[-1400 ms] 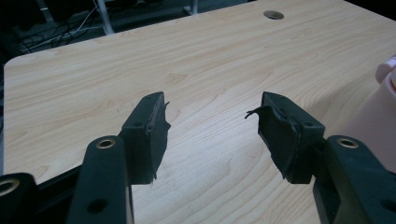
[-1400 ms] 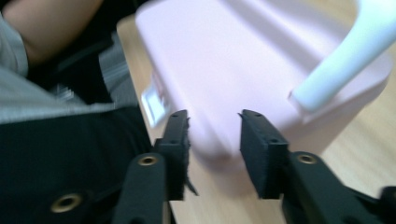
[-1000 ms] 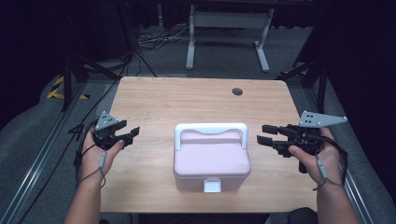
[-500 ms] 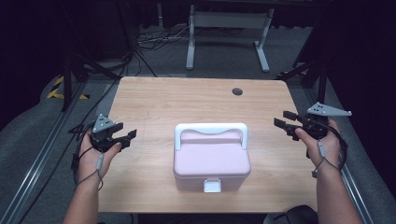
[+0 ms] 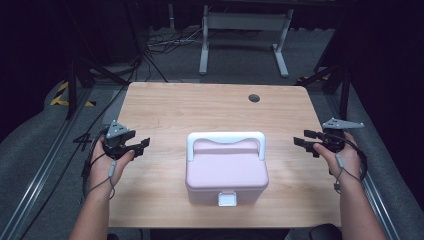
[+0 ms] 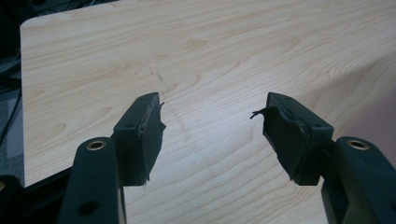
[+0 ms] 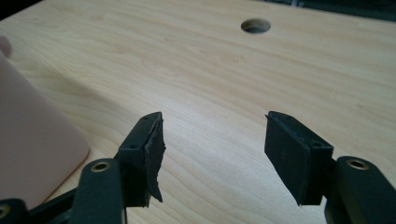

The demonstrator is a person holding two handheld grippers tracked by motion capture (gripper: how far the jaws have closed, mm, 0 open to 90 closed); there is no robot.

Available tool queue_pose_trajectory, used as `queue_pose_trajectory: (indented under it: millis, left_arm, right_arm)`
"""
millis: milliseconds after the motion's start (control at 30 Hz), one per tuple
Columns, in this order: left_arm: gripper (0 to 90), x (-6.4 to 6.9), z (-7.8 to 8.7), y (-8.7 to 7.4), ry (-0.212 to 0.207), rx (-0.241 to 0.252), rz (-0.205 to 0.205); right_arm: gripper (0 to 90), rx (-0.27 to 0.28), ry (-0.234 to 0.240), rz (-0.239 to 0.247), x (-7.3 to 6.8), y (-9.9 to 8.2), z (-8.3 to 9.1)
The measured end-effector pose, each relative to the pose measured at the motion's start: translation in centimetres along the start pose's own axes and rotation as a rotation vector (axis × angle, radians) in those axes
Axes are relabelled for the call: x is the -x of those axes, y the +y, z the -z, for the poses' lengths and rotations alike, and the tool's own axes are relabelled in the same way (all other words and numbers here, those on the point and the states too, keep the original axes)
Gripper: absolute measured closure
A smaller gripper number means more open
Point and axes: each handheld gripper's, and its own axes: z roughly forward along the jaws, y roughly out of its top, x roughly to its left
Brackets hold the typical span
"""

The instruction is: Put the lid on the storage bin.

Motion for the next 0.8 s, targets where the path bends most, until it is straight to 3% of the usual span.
queue_pose_trajectory:
  millis: [233, 367, 800]
  left_arm:
    - [37.5, -0.1, -0.5, -0.3, 0.008, -0.025, 0.0]
    - [37.4, -0.1, -0.7, -0.4, 0.006, -0.032, 0.0]
    - [36.5, 0.2, -1.5, -0.7, -0.009, -0.075, -0.011]
  right_arm:
    - [37.3, -0.126, 0.021, -0.035, 0.2, -1.4, -2.3]
    - [35.3, -0.193, 0.007, -0.016, 0.1, -2.1, -3.5]
    - [36.9, -0.241, 0.019, -0.008, -0.1, -2.9, -4.8]
